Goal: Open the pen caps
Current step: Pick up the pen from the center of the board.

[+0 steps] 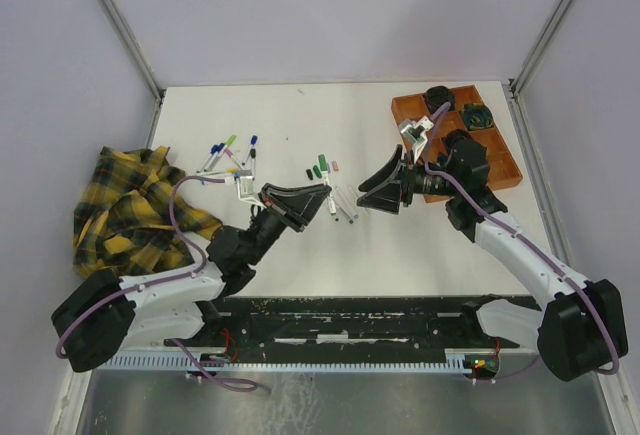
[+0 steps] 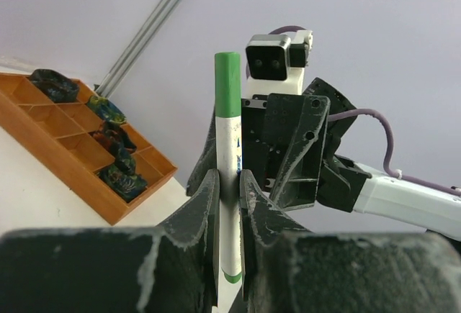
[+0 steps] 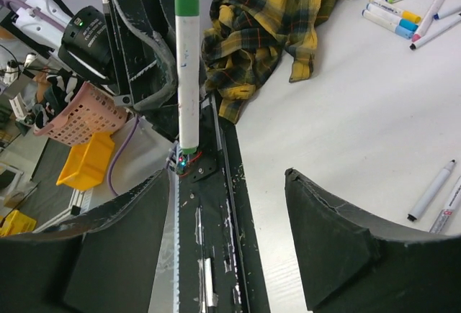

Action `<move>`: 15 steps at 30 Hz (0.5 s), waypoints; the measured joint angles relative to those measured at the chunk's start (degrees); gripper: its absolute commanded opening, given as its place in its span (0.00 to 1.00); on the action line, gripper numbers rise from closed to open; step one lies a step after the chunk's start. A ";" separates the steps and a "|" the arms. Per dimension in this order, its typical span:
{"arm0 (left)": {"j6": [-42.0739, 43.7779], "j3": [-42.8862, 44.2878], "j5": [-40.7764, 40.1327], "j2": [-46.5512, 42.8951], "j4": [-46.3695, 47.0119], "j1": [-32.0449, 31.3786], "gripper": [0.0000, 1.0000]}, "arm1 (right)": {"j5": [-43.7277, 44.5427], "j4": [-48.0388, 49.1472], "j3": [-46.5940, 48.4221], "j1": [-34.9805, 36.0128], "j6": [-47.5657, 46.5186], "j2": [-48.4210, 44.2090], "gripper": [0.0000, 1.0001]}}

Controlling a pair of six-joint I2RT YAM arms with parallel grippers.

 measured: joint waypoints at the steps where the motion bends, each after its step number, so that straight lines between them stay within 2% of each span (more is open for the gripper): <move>1: 0.02 0.42 -0.07 0.98 1.07 -0.37 0.03 | 0.42 0.98 -0.24 0.26 0.83 0.00 0.72; 9: 2.25 3.78 -1.60 7.89 7.41 -3.65 0.03 | 3.41 4.09 -1.70 4.74 3.21 0.02 0.68; 15: 3.87 4.87 -2.51 10.82 9.40 -4.92 0.03 | 4.52 4.52 -1.70 6.25 3.89 0.02 0.60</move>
